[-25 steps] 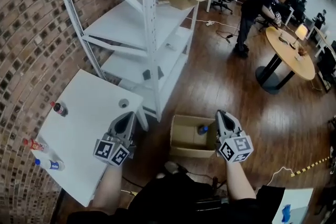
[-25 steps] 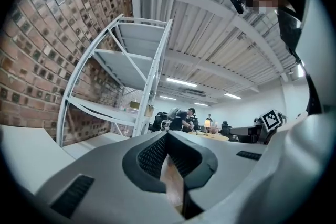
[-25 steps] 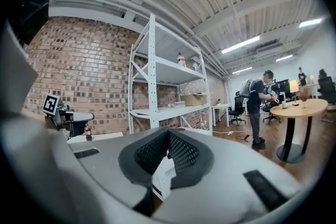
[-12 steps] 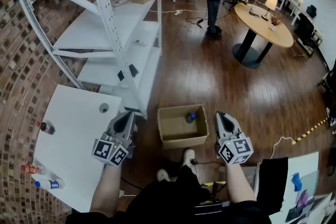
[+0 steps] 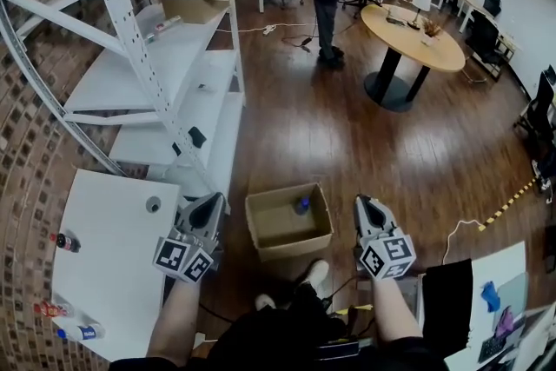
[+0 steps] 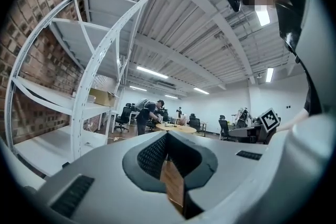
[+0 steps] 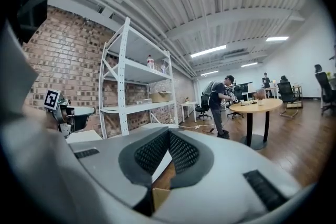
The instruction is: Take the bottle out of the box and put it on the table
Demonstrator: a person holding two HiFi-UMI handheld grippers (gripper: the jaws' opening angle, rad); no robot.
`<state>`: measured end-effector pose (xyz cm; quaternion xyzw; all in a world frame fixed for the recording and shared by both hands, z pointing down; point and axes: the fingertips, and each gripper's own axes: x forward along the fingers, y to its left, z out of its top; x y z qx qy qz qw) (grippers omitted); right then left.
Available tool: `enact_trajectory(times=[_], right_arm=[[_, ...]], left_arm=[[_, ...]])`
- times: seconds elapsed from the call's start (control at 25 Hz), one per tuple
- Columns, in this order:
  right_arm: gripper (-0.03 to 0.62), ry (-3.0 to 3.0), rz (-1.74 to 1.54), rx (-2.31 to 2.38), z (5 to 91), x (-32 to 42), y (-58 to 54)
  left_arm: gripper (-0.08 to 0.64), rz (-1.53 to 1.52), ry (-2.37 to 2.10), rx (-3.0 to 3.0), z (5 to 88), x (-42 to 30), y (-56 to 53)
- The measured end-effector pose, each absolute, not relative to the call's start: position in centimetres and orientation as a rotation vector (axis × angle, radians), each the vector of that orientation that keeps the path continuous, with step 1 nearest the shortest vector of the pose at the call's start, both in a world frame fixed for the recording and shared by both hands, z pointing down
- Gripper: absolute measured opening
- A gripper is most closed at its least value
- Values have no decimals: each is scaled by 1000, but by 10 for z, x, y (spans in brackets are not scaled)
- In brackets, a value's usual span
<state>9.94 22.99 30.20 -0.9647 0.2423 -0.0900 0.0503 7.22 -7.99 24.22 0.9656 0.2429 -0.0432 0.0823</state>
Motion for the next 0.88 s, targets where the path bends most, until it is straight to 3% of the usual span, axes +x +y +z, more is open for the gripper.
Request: enact_trajectory(times=[0.44, 0.88], right_arm=[[5, 760, -261, -2943, 302, 202, 281], [5, 829, -492, -2884, 384, 278, 284]], left_arm=[[3, -80, 757, 2901, 254, 176, -15], [3, 163, 716, 2858, 342, 258, 26]])
